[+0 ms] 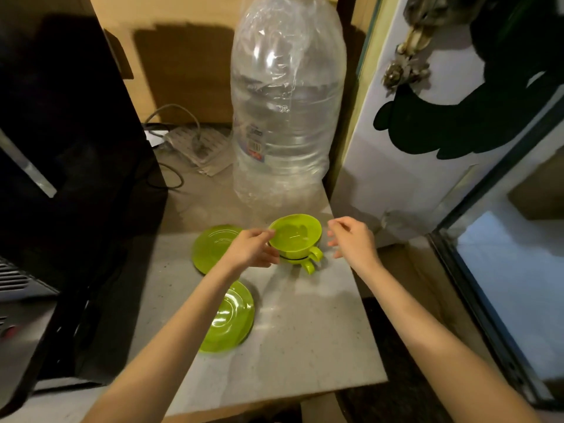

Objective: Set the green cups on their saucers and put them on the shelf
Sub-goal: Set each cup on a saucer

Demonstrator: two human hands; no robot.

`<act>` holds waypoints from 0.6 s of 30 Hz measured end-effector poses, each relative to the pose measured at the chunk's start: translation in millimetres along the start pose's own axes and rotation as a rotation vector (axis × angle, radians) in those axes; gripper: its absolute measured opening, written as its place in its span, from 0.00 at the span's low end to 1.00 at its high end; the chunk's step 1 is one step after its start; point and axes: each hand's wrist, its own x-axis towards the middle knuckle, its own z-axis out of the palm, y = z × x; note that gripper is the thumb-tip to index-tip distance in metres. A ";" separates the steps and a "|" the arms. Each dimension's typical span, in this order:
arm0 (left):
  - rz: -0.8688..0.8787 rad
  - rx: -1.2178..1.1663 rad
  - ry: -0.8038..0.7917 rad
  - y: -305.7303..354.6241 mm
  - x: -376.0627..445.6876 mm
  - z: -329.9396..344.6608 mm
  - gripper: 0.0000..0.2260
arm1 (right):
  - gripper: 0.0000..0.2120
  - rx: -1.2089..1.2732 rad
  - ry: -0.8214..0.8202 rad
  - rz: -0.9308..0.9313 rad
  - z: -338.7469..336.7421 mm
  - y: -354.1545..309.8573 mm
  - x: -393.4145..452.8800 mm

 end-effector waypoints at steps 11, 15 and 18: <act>-0.049 -0.037 0.078 -10.5 15.5 18.4 0.18 | 0.08 0.006 -0.235 0.285 12.4 2.6 18.2; -0.080 -0.064 0.094 -10.8 19.5 18.2 0.26 | 0.07 -0.088 -0.258 0.292 11.9 -6.5 21.6; -0.096 -0.085 0.090 -6.0 18.3 15.7 0.26 | 0.05 -0.144 -0.274 0.266 11.9 -15.1 24.0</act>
